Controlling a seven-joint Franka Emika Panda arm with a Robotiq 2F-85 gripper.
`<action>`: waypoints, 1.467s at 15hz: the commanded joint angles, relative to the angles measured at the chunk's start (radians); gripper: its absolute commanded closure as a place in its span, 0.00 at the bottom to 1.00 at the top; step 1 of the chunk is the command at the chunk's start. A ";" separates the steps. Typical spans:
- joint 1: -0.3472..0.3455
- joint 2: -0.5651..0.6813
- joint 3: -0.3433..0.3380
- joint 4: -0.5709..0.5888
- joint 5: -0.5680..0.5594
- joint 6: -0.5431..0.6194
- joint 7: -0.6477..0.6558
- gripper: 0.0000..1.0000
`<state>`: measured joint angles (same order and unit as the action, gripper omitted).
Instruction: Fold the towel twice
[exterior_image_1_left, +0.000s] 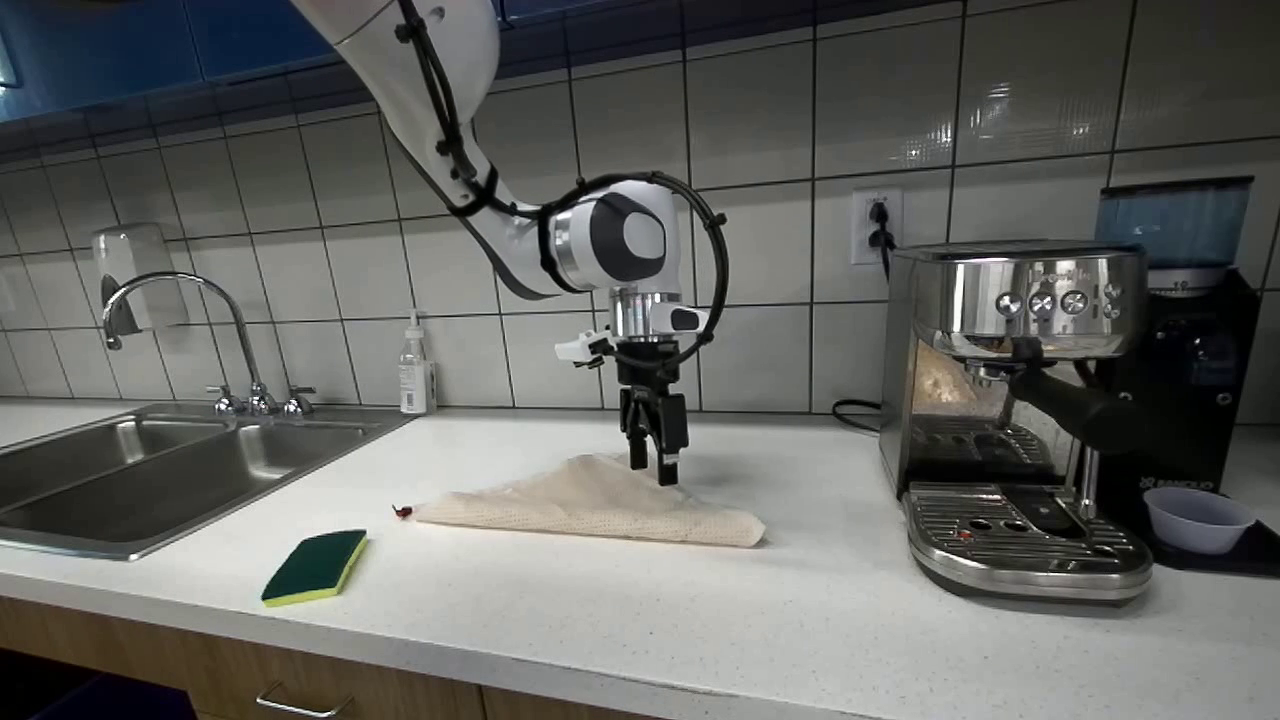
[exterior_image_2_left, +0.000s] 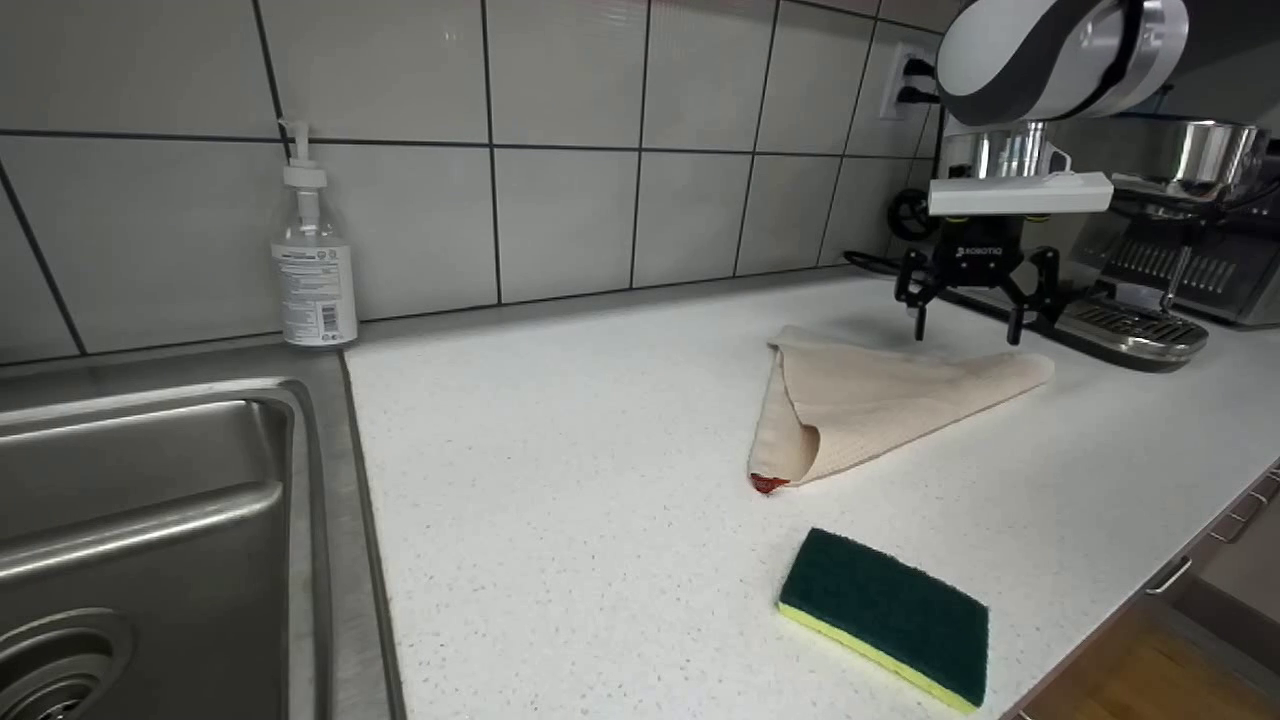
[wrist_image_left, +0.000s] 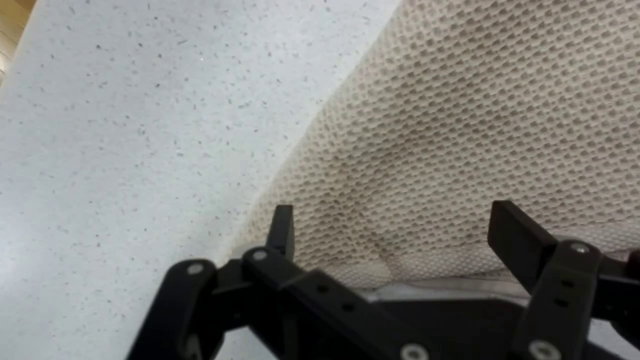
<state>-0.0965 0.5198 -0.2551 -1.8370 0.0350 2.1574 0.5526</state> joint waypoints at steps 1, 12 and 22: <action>-0.018 -0.037 -0.005 -0.046 0.015 0.011 0.007 0.00; -0.073 -0.007 -0.030 -0.031 0.039 0.011 0.010 0.00; -0.122 0.036 -0.052 0.003 0.068 0.000 0.020 0.00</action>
<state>-0.2008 0.5370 -0.3044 -1.8576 0.0769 2.1602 0.5528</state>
